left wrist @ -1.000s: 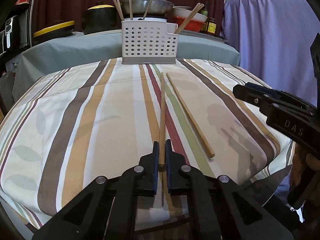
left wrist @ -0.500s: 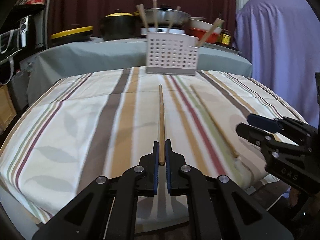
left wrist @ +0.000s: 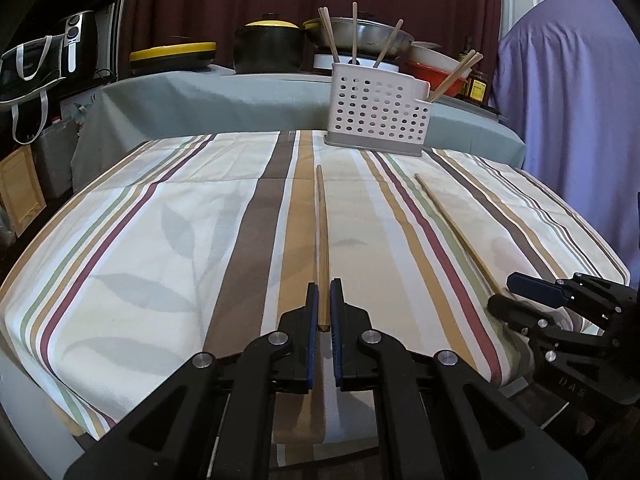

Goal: Organize utensils
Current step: 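Close the left tool on a chopstick while the right tool closes on another, then lift both held chopsticks off the table toward the white holder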

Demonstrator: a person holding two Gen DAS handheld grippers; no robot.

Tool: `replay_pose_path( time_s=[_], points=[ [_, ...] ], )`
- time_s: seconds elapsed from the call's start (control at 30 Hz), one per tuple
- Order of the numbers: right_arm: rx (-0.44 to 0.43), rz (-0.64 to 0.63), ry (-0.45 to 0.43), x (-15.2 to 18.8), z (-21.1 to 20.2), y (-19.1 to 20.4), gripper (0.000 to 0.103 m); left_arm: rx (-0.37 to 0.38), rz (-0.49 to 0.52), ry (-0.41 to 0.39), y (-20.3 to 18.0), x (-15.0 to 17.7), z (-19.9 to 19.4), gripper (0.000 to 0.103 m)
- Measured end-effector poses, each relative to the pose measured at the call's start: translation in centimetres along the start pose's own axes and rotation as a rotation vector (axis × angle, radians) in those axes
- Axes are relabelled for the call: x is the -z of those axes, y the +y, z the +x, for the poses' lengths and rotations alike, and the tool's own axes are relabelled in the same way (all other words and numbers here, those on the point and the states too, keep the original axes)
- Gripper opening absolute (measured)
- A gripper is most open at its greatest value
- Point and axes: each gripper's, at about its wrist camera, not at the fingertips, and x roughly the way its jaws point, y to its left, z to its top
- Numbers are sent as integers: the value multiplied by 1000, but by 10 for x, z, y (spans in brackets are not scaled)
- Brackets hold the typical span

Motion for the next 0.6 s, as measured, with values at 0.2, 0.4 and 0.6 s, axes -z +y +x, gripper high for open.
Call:
replay_pose_path(
  time_s=[0.2, 0.4, 0.6],
  points=[
    [15, 34, 14, 5, -5, -13, 10, 4, 6, 4, -4, 0, 0, 7],
    [35, 54, -11, 4, -12, -25, 6, 2, 24, 5, -10, -2, 0, 7],
    [61, 38, -65, -2, -24, -27, 6, 1, 36, -11, -13, -6, -4, 7]
  ],
)
